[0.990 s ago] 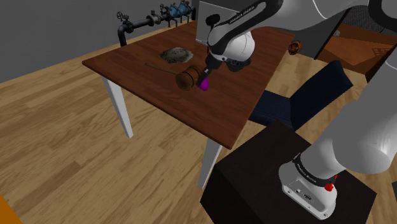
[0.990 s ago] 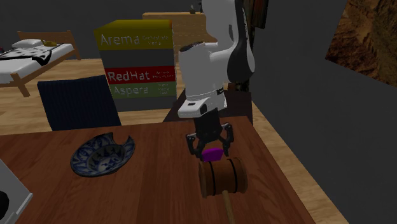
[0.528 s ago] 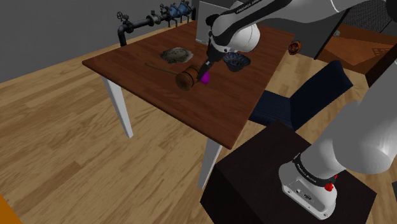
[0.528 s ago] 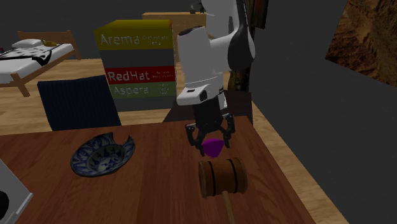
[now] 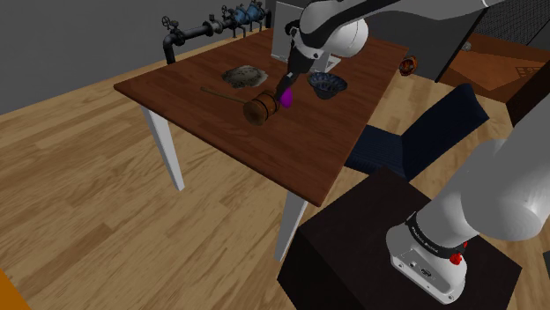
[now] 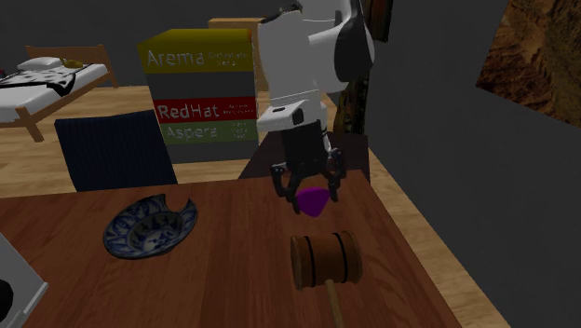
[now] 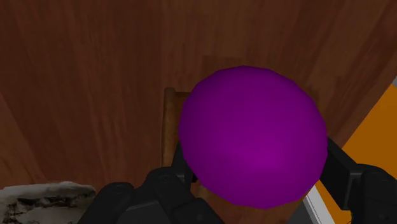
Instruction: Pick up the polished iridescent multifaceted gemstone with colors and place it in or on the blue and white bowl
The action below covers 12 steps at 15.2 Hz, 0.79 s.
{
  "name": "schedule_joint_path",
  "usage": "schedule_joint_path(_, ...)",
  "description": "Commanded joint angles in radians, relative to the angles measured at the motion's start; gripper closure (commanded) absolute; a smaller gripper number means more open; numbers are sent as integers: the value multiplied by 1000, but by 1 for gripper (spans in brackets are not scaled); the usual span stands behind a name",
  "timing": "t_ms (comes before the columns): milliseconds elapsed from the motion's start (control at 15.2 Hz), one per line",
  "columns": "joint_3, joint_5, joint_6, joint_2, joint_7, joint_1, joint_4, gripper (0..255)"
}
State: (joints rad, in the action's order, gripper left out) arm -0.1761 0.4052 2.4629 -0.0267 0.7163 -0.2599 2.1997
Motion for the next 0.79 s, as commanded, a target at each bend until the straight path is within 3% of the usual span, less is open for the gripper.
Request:
schedule_joint_path(0, -1, -16, -22, 16, -17, 0, -9, 255)
schedule_joint_path(396, -3, -51, -86, 51, -53, 2, -43, 255)
schedule_joint_path(726, -64, -13, -146, 1, 78, 63, -114, 255)
